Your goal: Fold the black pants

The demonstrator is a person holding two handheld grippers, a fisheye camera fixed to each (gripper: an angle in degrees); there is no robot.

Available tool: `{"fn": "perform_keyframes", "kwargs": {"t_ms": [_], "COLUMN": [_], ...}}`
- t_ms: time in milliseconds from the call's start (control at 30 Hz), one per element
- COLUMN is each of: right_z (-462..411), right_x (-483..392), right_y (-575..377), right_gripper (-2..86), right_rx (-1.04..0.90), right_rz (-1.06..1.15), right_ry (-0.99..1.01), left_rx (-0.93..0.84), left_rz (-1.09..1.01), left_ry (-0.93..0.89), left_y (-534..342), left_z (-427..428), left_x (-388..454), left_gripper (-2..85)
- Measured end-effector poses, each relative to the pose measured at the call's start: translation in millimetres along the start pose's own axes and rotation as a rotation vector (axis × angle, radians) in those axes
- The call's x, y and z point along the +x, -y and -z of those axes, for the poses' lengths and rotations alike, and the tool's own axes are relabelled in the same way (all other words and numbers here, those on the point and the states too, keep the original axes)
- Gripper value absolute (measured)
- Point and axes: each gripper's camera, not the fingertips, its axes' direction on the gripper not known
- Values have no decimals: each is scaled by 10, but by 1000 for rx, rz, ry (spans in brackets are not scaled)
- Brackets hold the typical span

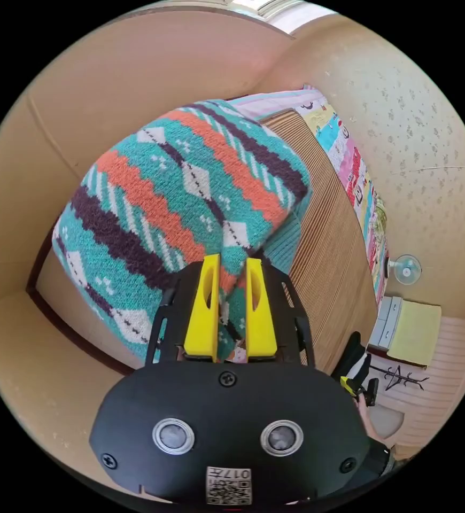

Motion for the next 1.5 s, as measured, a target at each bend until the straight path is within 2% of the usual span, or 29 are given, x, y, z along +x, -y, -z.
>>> {"fn": "perform_keyframes", "kwargs": {"t_ms": [100,133,200,267,367,467,567,633,733,800,933,1067,1167,1333,1500], "right_z": [333,385,418,416,390,492,947,1357,1795,1999,2446,2779,2875,2711,2442], "right_x": [0,-42,-148,-274,-476,-677,-925,-1048,-1024,-901,-448,0,293,486,726], "right_y": [-486,-680,-959,-1189,-1372,-1322,-1419,-1475,-1409,-1294,-1112,-1068,-868,-136,624], "right_gripper": [5,5,4,4,3,3,2,2,2,3,7,16,35,74,104], "right_rx": [182,247,340,414,443,431,655,815,906,880,791,746,624,328,63], "right_rz": [-57,-72,-73,-66,-49,-21,11,-13,-65,-67,-65,-111,-78,62,91], "right_ry": [51,68,77,55,-100,-373,-545,-671,-829,-871,-773,-622,-535,-590,-678], "left_rx": [54,60,76,137,228,317,458,509,523,503,438,380,345,292,177], "left_rz": [-116,-158,-364,-410,-569,-810,-1013,-1068,-1125,-1173,-1232,-1250,-1230,-1119,-871], "left_ry": [108,105,7,46,31,81,183,201,180,177,168,22,-84,-215,-342], "left_y": [-226,-281,-469,-579,-721,-1002,-1480,-1761,-2204,-2560,-3067,-3495,-3687,-3795,-3400], "left_z": [-1,-18,-105,-158,-283,-347,-389,-474,-737,-1054,-1566,-1904,-2007,-2004,-1828], "left_x": [347,445,904,1247,1939,2735,3330,3569,3906,4196,4711,5301,5661,5886,5583], "left_gripper": [72,71,16,14,-4,-8,-8,-6,-5,-5,-4,-4,-4,-4,-9]}}
